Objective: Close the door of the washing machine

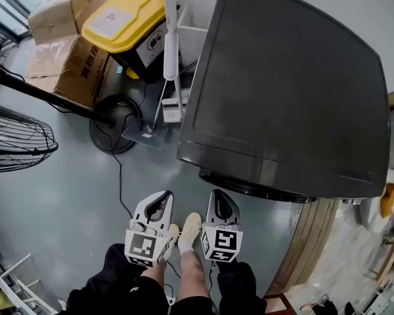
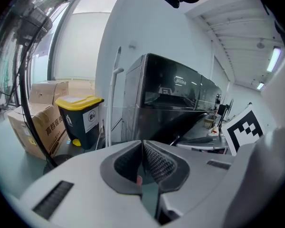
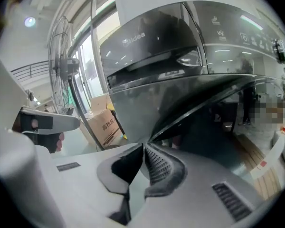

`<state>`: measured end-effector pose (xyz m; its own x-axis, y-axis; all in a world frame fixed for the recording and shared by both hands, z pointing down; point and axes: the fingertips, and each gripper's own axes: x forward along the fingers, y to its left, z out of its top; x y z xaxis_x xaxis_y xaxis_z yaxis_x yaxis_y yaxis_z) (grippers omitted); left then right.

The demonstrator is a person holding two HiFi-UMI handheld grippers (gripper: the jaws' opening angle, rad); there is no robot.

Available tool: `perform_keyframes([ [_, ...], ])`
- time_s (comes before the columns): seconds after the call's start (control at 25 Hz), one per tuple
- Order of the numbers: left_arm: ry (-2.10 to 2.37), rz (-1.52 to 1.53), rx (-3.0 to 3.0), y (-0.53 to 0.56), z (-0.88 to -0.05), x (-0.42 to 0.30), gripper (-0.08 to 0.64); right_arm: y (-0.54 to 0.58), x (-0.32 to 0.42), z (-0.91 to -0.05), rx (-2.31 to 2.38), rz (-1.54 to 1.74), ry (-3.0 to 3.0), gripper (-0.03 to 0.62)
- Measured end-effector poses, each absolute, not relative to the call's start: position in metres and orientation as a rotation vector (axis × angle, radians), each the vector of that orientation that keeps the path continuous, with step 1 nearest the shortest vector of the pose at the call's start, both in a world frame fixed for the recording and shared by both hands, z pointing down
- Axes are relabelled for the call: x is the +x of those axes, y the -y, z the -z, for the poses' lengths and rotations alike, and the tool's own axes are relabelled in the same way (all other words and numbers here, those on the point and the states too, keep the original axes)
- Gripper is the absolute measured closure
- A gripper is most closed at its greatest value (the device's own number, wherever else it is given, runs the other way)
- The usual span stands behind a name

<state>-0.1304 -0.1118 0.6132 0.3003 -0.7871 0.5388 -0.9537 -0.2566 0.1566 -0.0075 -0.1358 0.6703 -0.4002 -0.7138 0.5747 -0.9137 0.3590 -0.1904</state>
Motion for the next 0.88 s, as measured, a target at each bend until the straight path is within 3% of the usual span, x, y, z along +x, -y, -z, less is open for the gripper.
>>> perform_keyframes([
  [0.4,1.560,-0.426,2.266,0.096,-0.519,-0.117,0.531,0.109,0.011,-0.565,1.526,-0.581,2.297,0.575],
  [0.88,1.582,-0.279,2.508,0.061,-0.321,-0.085,0.529,0.063,0.051,-0.361,1.693,-0.349,2.387,0.575],
])
